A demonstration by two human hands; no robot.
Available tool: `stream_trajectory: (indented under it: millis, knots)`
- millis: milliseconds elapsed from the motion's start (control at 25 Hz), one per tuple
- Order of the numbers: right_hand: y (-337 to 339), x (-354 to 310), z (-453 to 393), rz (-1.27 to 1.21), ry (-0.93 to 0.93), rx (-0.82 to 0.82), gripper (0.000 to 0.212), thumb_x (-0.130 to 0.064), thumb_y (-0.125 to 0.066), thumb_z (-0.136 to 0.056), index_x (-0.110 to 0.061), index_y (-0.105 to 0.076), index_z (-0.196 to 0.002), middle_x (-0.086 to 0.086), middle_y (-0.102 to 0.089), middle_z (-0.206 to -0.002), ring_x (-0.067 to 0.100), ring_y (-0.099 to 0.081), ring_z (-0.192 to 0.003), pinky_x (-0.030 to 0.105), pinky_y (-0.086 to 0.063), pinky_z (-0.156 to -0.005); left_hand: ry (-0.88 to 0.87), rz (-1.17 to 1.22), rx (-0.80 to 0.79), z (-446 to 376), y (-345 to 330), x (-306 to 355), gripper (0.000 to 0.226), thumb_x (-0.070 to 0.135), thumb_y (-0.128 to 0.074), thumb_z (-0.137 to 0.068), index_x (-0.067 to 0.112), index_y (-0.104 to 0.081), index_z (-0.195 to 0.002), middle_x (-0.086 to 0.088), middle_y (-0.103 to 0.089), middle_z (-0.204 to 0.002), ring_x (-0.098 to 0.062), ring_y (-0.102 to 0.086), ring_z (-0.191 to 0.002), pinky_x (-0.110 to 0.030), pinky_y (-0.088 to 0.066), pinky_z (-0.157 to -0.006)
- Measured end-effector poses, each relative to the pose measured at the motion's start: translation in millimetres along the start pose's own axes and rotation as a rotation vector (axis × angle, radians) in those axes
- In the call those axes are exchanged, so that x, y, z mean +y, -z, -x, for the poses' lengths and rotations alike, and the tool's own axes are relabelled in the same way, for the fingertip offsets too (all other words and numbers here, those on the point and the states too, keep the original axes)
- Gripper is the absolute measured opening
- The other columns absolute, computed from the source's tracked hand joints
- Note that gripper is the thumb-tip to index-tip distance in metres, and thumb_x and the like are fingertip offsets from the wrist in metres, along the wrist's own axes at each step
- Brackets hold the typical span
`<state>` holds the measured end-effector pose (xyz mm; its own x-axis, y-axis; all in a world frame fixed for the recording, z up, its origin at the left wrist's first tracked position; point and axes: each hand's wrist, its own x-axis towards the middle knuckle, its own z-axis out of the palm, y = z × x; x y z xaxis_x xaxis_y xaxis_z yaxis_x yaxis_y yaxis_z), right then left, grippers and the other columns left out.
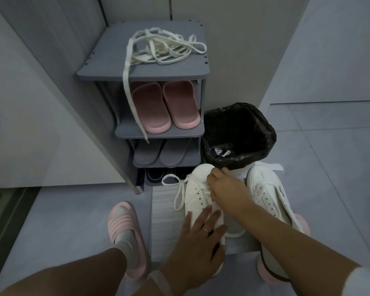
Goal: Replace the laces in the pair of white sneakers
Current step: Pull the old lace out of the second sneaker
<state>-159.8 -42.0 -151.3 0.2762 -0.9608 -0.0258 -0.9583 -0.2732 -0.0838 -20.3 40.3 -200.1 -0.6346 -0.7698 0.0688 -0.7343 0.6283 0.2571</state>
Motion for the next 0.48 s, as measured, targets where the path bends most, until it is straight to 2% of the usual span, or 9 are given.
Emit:
stream_trajectory:
  millis: [80, 120, 200, 240, 320, 360, 400, 480]
  knots:
    - [10.4, 0.2, -12.7, -0.019, 0.007, 0.109, 0.034, -0.011, -0.084, -0.044, -0.007, -0.063, -0.071, 0.005, -0.061, -0.078, 0.02, -0.06, -0.071, 0.021, -0.041, -0.041, -0.006, -0.002, 0.012, 0.6, -3.1, -1.2, 0.032, 0.043, -0.039, -0.086, 0.035, -0.052, -0.114, 0.007, -0.048, -0.14, -0.016, -0.027, -0.137, -0.051, -0.037, -0.101]
    - [19.2, 1.0, -21.7, 0.0, 0.0, 0.213, 0.034, -0.009, -0.083, -0.041, -0.006, -0.062, -0.068, 0.006, -0.059, -0.073, 0.021, -0.059, -0.065, 0.02, -0.037, -0.038, -0.008, -0.004, 0.016, 0.5, -3.8, -1.5, 0.032, 0.043, -0.039, -0.086, 0.035, -0.052, -0.115, 0.007, -0.048, -0.14, -0.015, -0.028, -0.137, -0.052, -0.037, -0.1]
    - [35.1, 3.1, -34.9, -0.093, -0.045, 0.351, 0.022, -0.004, -0.075, -0.055, -0.003, -0.06, -0.072, 0.009, -0.057, -0.077, 0.024, -0.058, -0.069, 0.021, -0.034, -0.04, -0.015, -0.024, 0.034, -0.3, -4.5, -1.6, 0.032, 0.043, -0.039, -0.085, 0.035, -0.05, -0.114, 0.008, -0.048, -0.139, -0.015, -0.029, -0.136, -0.051, -0.037, -0.1]
    - [39.9, 6.3, -37.4, -0.183, -0.094, 0.388, 0.016, -0.004, -0.07, -0.067, -0.003, -0.06, -0.08, 0.01, -0.056, -0.085, 0.024, -0.056, -0.077, 0.024, -0.037, -0.045, -0.017, -0.021, 0.041, -0.4, -3.7, -1.2, 0.032, 0.043, -0.039, -0.085, 0.035, -0.05, -0.114, 0.008, -0.049, -0.139, -0.015, -0.03, -0.135, -0.051, -0.038, -0.099]
    - [27.4, 16.9, -29.0, -0.414, -0.27, 0.307, 0.019, -0.015, -0.062, -0.083, -0.007, -0.058, -0.1, 0.007, -0.052, -0.103, 0.021, -0.051, -0.095, 0.034, -0.048, -0.067, -0.014, 0.004, 0.052, -0.5, -3.2, -1.2, 0.031, 0.043, -0.04, -0.085, 0.035, -0.05, -0.113, 0.008, -0.05, -0.138, -0.015, -0.03, -0.135, -0.051, -0.039, -0.099]
    - [17.0, 22.9, -19.8, -0.5, -0.358, 0.196, 0.027, -0.02, -0.063, -0.084, -0.009, -0.057, -0.108, 0.006, -0.051, -0.108, 0.02, -0.049, -0.1, 0.034, -0.047, -0.078, -0.013, 0.011, 0.061, -1.0, -3.8, -0.9, 0.031, 0.042, -0.04, -0.085, 0.035, -0.05, -0.113, 0.008, -0.05, -0.138, -0.015, -0.03, -0.135, -0.051, -0.039, -0.099]
    - [4.5, 26.8, -10.5, -0.541, -0.41, 0.085, 0.031, -0.024, -0.064, -0.084, -0.009, -0.057, -0.111, 0.005, -0.05, -0.109, 0.02, -0.049, -0.101, 0.031, -0.045, -0.084, -0.014, 0.01, 0.064, -0.9, -4.7, -1.0, 0.031, 0.042, -0.04, -0.084, 0.035, -0.05, -0.113, 0.008, -0.05, -0.138, -0.015, -0.03, -0.135, -0.051, -0.039, -0.099]
    - [-14.7, 25.3, 3.7, -0.569, -0.439, 0.024, 0.022, -0.025, -0.063, -0.085, -0.009, -0.061, -0.101, 0.002, -0.05, -0.099, 0.018, -0.051, -0.093, 0.025, -0.041, -0.08, -0.016, -0.007, 0.051, -1.1, -4.5, -0.5, 0.032, 0.043, -0.04, -0.084, 0.036, -0.051, -0.113, 0.008, -0.05, -0.138, -0.015, -0.03, -0.135, -0.05, -0.039, -0.099]
